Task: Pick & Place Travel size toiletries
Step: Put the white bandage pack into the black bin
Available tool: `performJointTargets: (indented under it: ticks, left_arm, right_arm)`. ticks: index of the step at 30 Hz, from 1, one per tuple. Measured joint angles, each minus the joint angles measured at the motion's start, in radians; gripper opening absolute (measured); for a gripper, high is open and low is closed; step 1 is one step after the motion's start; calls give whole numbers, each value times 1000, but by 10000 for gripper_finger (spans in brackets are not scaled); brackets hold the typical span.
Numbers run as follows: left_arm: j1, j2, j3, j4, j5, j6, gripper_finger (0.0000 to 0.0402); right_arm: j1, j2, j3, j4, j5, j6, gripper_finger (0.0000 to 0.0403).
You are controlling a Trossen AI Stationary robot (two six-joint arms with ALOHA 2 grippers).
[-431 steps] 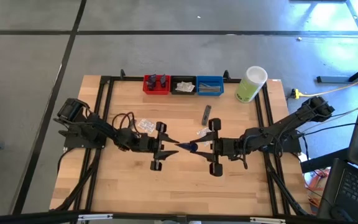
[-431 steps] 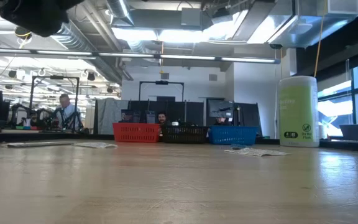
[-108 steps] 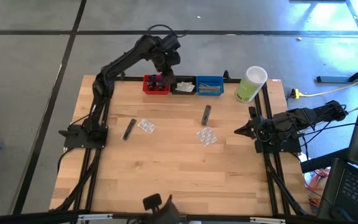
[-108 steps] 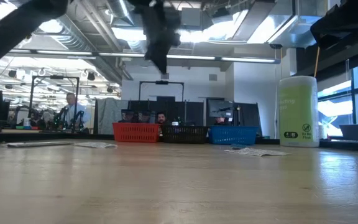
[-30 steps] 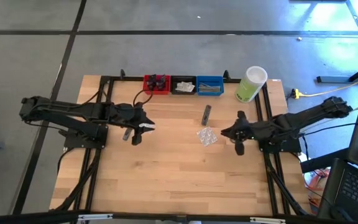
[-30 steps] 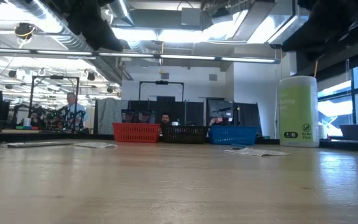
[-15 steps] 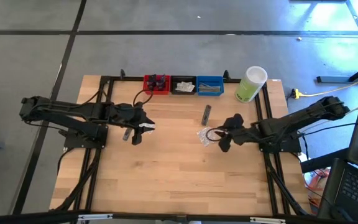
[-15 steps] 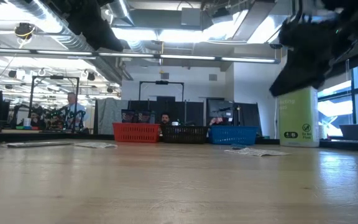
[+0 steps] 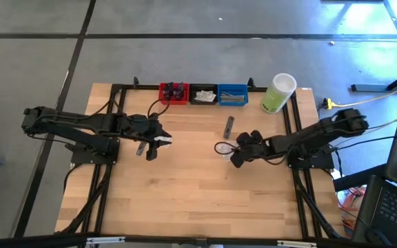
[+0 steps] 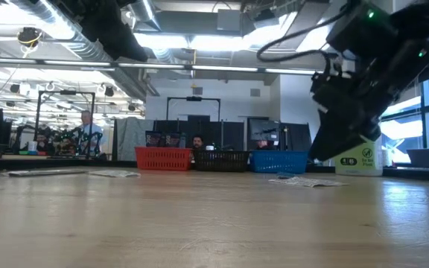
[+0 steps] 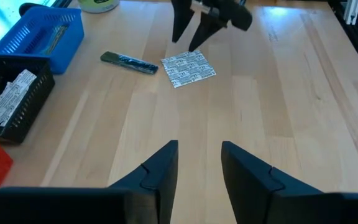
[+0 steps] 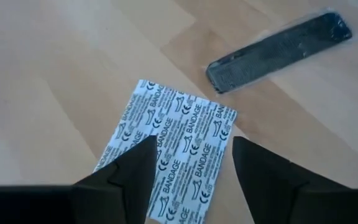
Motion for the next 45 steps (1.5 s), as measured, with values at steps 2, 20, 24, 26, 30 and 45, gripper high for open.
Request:
performJointTargets:
  ticks: [2, 20, 24, 26, 30, 45]
  left_arm:
    - [0, 0, 0, 0, 0, 0, 120]
    - [0, 0, 0, 0, 0, 0, 119]
    - [0, 0, 0, 0, 0, 0, 120]
    - [0, 0, 0, 0, 0, 0, 119]
    - [0, 0, 0, 0, 0, 0, 117]
    - [0, 0, 1, 0, 0, 0, 116]
  right_arm:
    - [-4, 34, 0, 21, 0, 7, 209]
    - [-6, 144, 0, 32, -2, 62, 181]
    - [-7, 144, 1, 28, -12, 77, 167]
    - [-7, 144, 2, 21, -14, 81, 154]
    - [-8, 144, 2, 10, -14, 84, 118]
    - [-7, 144, 2, 11, -34, 80, 8]
